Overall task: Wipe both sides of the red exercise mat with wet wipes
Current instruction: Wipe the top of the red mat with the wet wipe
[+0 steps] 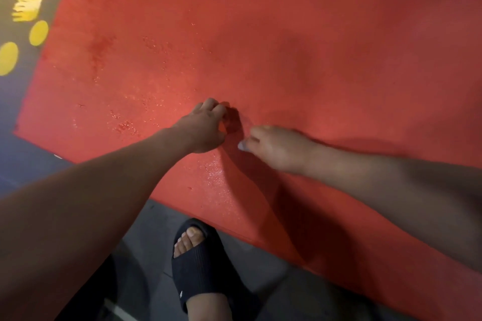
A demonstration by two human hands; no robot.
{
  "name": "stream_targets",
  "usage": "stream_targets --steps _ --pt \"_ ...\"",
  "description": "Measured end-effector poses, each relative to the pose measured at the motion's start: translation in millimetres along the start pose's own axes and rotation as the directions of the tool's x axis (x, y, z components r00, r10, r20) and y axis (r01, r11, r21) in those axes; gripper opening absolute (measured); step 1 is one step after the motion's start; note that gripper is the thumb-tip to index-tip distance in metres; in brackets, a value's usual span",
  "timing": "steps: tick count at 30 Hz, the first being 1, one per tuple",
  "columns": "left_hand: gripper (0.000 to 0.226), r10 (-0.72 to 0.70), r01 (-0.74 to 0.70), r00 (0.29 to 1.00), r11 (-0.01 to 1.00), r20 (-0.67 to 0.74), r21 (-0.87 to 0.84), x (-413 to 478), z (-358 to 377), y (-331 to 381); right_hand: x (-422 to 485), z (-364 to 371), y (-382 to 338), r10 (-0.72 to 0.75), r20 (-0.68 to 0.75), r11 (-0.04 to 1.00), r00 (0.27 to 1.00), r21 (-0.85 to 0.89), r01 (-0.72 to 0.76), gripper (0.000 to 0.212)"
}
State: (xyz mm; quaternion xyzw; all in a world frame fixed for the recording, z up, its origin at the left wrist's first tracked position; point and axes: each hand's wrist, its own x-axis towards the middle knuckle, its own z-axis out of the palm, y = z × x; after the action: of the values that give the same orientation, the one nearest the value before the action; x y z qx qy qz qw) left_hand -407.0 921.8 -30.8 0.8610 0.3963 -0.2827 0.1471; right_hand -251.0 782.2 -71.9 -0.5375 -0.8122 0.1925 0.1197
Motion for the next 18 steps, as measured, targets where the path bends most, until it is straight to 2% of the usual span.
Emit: stream_targets --steps 2,3,5,7,8,10,12,13,15,18 --pt "0.05 0.013 -0.014 1.0 1.0 -0.015 -0.01 2 1 -2 -4 1 0 -0.108 0.005 0.994 0.994 -0.01 0.108 0.031" --pt "0.05 0.02 -0.02 1.0 1.0 -0.017 -0.008 4 1 -3 -2 -1 7 -0.115 0.015 0.993 0.993 0.024 0.115 0.035" --pt "0.051 0.027 -0.027 1.0 1.0 -0.011 -0.002 8 -1 -5 10 -8 39 -0.081 -0.019 0.997 0.997 -0.014 0.081 0.046" --pt "0.053 0.027 -0.027 1.0 1.0 -0.006 -0.016 14 -5 -8 26 -23 82 0.074 -0.09 0.993 0.993 -0.088 -0.082 0.035" --pt "0.053 0.027 -0.027 0.999 0.999 -0.019 -0.035 18 -7 -9 34 -33 104 0.198 -0.145 0.974 0.97 -0.081 -0.211 0.029" --pt "0.053 0.019 -0.026 0.997 0.996 -0.078 -0.087 27 -12 -13 45 -49 136 0.429 -0.243 0.889 0.87 -0.055 -0.454 0.025" --pt "0.051 -0.008 -0.018 0.988 0.985 -0.156 -0.169 39 -14 -17 51 -58 141 0.522 -0.286 0.834 0.804 -0.025 -0.551 0.026" --pt "0.049 -0.027 -0.017 0.98 0.976 -0.198 -0.218 45 -14 -18 52 -56 135 0.521 -0.268 0.838 0.81 -0.024 -0.546 0.025" --pt "0.048 -0.052 -0.028 0.96 0.96 -0.276 -0.277 59 -13 -18 46 -44 112 0.437 -0.217 0.887 0.873 -0.054 -0.458 0.026" --pt "0.049 -0.03 -0.071 0.925 0.966 -0.38 -0.249 85 -15 -16 26 -24 81 0.257 -0.134 0.966 0.957 0.015 -0.258 0.028"
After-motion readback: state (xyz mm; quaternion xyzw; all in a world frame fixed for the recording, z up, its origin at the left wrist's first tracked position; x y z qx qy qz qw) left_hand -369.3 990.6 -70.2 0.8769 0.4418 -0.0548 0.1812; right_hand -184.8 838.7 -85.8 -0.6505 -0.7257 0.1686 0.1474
